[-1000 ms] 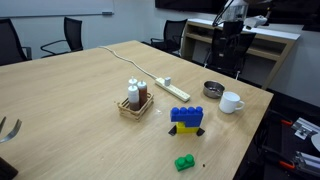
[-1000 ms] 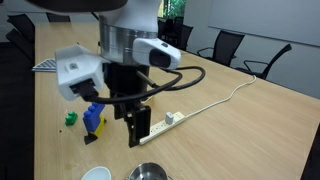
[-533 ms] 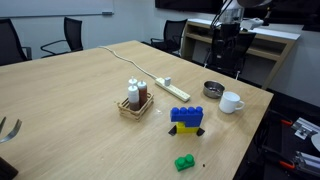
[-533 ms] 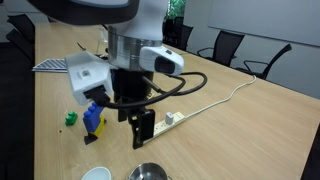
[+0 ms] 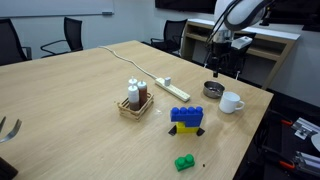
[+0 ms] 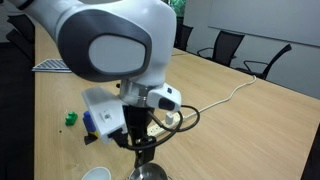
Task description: Move the pot to the left
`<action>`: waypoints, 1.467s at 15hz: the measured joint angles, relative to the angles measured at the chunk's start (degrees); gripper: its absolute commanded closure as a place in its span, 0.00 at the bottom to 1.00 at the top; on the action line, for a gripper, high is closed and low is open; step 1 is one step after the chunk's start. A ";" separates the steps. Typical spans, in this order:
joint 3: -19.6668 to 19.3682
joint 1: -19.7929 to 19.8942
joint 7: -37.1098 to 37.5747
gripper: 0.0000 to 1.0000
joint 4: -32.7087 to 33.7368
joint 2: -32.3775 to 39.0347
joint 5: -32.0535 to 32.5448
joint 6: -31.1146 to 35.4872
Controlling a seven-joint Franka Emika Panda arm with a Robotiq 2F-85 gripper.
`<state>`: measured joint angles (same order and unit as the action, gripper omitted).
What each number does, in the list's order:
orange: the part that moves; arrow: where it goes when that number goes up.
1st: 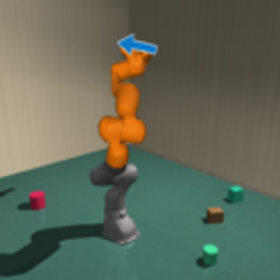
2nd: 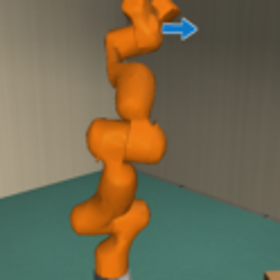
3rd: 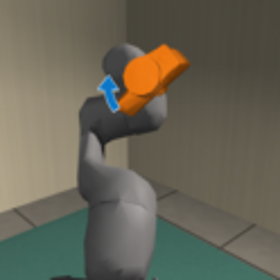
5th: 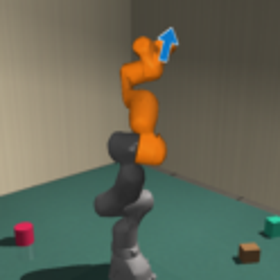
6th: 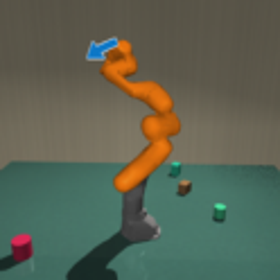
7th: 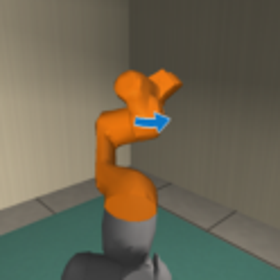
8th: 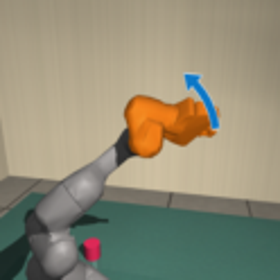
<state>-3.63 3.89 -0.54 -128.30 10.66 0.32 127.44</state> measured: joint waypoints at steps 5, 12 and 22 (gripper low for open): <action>0.01 -0.01 -0.86 0.00 0.15 5.23 -0.45 3.31; 0.01 -0.03 -0.83 0.00 0.40 5.91 -0.45 3.34; 0.35 -0.80 0.84 0.00 1.37 13.50 0.42 13.90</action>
<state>-3.28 3.09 0.31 -126.93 24.16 0.74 141.34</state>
